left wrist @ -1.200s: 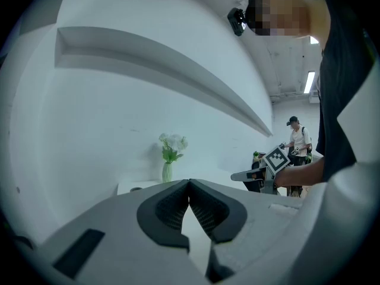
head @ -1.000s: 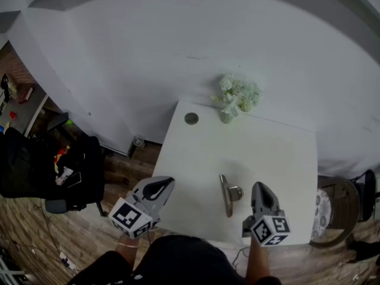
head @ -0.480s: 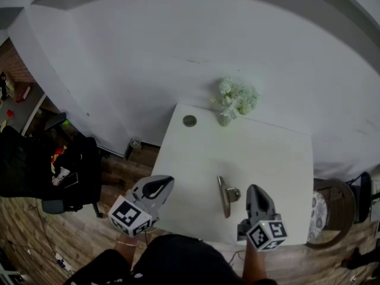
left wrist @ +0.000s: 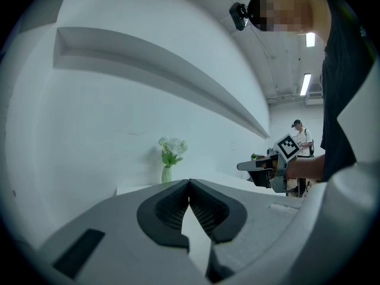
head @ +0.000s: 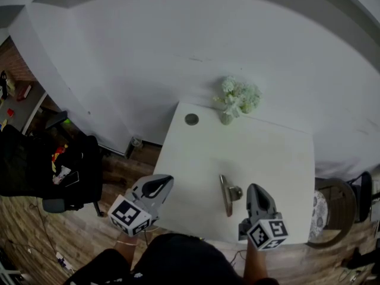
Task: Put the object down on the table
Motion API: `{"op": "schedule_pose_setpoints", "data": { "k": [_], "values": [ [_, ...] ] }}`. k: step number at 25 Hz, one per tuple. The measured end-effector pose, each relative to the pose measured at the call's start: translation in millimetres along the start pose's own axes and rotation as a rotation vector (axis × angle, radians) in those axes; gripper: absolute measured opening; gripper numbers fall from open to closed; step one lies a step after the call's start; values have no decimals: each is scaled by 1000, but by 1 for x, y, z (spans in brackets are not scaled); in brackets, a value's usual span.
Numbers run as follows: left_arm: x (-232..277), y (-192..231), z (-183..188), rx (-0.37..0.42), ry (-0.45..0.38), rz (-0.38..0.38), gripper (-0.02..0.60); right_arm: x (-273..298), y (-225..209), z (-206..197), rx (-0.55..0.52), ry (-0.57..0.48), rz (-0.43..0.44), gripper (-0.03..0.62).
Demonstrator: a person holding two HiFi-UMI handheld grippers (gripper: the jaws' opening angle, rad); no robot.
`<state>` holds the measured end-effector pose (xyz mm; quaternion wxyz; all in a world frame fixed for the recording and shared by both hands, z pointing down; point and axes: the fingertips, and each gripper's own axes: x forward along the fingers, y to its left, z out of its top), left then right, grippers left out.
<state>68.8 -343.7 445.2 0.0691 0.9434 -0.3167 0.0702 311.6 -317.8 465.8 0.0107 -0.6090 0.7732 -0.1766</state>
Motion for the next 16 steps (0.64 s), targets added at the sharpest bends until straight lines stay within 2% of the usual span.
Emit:
{"op": "schedule_pose_setpoints", "data": {
  "k": [16],
  "values": [
    [8, 0, 1, 3, -5, -13, -2, -1, -6, 3, 7, -14, -12, -3]
  ]
}}
